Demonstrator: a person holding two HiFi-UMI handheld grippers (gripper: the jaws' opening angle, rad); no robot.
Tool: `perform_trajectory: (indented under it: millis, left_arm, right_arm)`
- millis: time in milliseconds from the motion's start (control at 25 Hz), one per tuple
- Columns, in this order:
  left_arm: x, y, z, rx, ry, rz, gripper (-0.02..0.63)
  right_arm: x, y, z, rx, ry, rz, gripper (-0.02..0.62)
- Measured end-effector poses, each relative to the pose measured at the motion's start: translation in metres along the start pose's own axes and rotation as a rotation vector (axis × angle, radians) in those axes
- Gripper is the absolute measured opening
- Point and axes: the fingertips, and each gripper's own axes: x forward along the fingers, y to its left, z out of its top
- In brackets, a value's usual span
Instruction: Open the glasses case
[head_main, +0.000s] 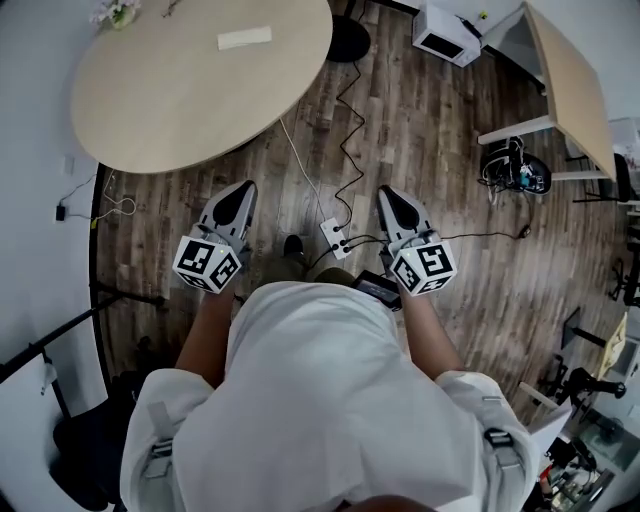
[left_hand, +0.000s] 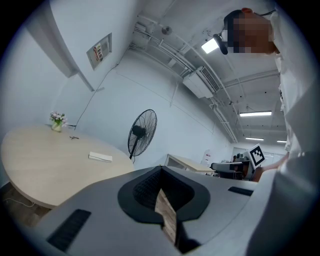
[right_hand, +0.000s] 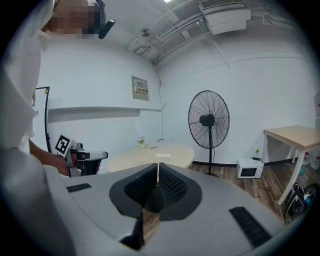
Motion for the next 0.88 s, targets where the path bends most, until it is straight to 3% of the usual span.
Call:
perform_trajectory:
  millis: [400,880]
  left_arm:
    - [0.023,0.038,0.018,-0.003,-0.032,0.004,0.012]
    - [0.078,0.075,0.031,0.039,-0.046,0.077,0.012]
  right_arm:
    - [0.045,-0.028,0.037,0.020,-0.047,-0.023,0.026]
    - [0.123,-0.058,0.054,0.011,-0.062,0.067,0.026]
